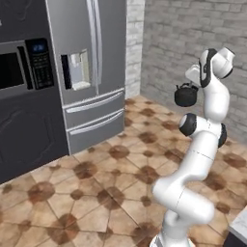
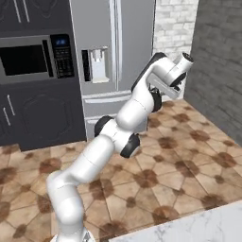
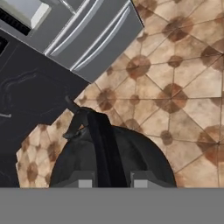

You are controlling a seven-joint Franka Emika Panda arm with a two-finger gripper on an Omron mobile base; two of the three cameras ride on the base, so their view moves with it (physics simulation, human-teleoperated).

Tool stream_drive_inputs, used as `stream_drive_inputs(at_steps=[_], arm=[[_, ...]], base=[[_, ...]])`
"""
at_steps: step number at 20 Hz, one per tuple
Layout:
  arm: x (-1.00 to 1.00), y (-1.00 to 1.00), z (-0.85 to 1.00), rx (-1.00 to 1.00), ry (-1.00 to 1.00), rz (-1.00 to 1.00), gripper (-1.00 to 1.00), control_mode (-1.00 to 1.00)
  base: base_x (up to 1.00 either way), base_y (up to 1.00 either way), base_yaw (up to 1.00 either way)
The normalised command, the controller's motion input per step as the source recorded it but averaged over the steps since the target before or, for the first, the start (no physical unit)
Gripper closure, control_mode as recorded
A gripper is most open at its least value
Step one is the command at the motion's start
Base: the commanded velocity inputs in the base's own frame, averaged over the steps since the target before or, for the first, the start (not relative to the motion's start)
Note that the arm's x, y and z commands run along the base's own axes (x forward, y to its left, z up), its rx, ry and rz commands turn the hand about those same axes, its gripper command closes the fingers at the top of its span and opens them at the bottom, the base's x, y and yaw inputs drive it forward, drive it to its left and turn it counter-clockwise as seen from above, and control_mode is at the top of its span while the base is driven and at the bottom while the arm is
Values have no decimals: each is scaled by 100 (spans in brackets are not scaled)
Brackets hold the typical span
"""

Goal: The kettle is done boiling. Turn off the stove, then wait for 300 timesteps before moving the kettle to the dining table.

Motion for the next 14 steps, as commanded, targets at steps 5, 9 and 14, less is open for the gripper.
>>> stream_drive_inputs(at_steps=[5,9,14], arm=[[0,0,0,0,0,0,100,100],[0,0,0,0,0,0,100,100],[0,0,0,0,0,0,100,100]], base=[[24,-35,-39],[22,-37,-44],[23,-35,-47]])
